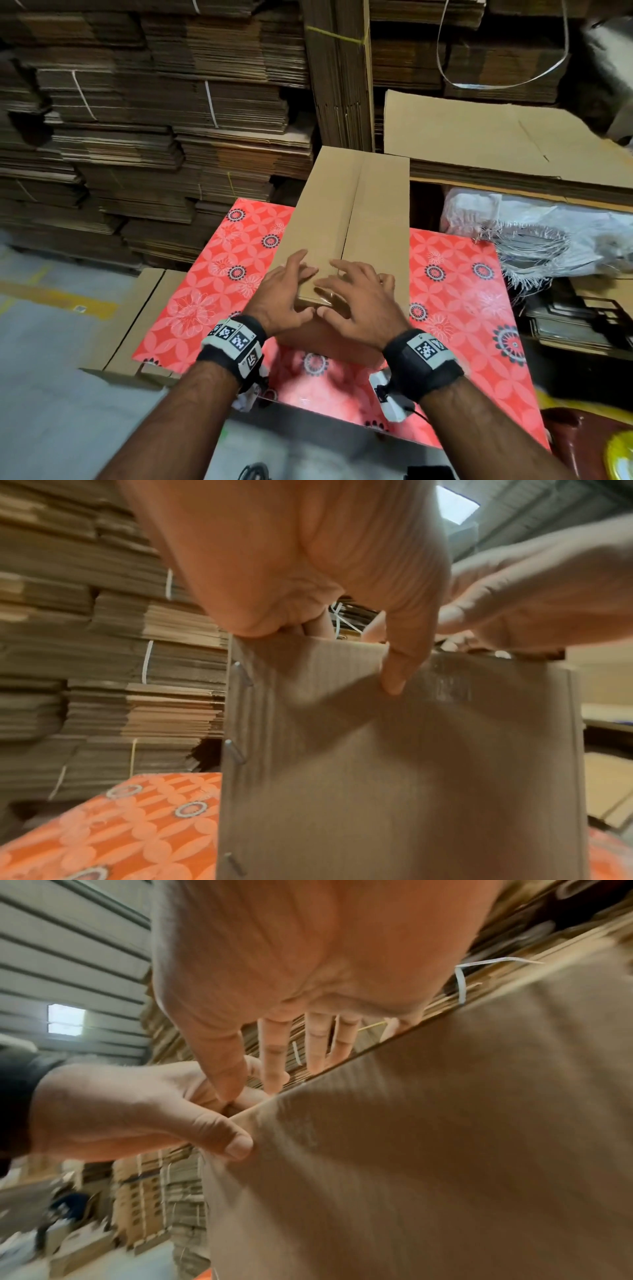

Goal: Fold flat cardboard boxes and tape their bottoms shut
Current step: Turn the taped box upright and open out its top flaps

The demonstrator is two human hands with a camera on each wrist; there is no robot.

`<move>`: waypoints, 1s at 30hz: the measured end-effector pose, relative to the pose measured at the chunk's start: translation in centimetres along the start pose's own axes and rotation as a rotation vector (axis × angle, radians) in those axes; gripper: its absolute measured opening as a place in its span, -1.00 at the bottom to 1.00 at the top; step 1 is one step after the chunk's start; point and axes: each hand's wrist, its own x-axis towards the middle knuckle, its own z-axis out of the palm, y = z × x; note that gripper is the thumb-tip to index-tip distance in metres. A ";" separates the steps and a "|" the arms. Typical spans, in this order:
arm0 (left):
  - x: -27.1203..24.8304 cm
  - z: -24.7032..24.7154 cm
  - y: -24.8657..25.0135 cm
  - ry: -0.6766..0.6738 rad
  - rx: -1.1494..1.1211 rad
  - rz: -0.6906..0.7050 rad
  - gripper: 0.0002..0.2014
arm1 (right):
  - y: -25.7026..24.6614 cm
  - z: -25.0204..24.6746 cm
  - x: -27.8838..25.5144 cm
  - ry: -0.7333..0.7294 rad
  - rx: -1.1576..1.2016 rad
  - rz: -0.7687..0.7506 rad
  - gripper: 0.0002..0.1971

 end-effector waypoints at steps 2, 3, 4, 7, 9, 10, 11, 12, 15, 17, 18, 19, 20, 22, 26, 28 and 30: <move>0.0 -0.1 -0.2 -0.005 -0.009 -0.010 0.12 | -0.3 0.0 0.9 -0.024 -0.032 -0.090 -0.62; 0.1 -0.1 -0.3 -0.010 -0.017 -0.022 0.14 | -0.4 0.0 1.3 -0.030 -0.051 -0.117 -0.69; 0.1 -0.2 -0.2 -0.021 -0.024 -0.035 0.15 | -0.3 -0.1 1.7 -0.036 -0.062 -0.134 -0.75; 0.2 -0.5 -0.1 -0.048 -0.033 -0.068 0.14 | 0.3 -0.8 2.5 -0.046 -0.095 -0.188 -0.88; 0.2 -0.5 -0.1 -0.055 -0.011 -0.071 0.09 | 0.4 -1.2 2.6 -0.064 -0.104 -0.232 -0.91; 0.2 -0.4 -0.1 -0.057 -0.001 -0.064 0.06 | 0.2 -1.3 2.7 -0.083 -0.110 -0.251 -0.91; 0.2 -0.4 -0.2 -0.056 0.006 -0.054 0.04 | 0.2 -1.2 2.9 -0.110 -0.121 -0.262 -0.89; 0.2 -0.3 -0.2 -0.051 0.011 -0.040 0.02 | 0.1 -1.1 3.1 -0.132 -0.142 -0.276 -0.87; 0.1 -0.3 -0.6 -0.038 0.012 -0.016 0.00 | 0.7 -0.5 3.3 -0.111 -0.094 -0.348 -0.82; 0.0 -0.5 -1.2 -0.031 -0.006 -0.006 0.03 | 1.9 0.2 2.7 -0.064 0.062 -0.355 -0.93; -0.1 -0.5 -1.4 -0.026 -0.013 0.004 0.03 | 2.5 0.7 2.2 -0.026 0.146 -0.337 -0.93; -0.1 -0.6 -1.6 -0.022 -0.012 0.016 0.02 | 3.0 1.0 1.6 0.013 0.223 -0.305 -0.94; -0.1 -0.5 -1.6 -0.020 0.000 0.028 0.01 | 3.3 1.3 1.1 0.043 0.276 -0.260 -0.94; 0.0 -0.1 -1.2 -0.006 0.034 0.046 -0.03 | 3.7 1.8 0.4 0.073 0.311 -0.191 -0.94; 0.1 0.3 -0.9 0.016 0.045 0.049 -0.07 | 3.9 1.8 0.3 0.109 0.384 -0.147 -0.96; 0.1 0.4 -1.0 0.019 0.050 0.040 -0.08 | 3.7 1.5 0.2 0.135 0.426 -0.124 -0.95; 0.1 0.5 -0.9 0.027 0.063 0.034 -0.10 | 3.5 1.3 0.0 0.143 0.443 -0.107 -0.93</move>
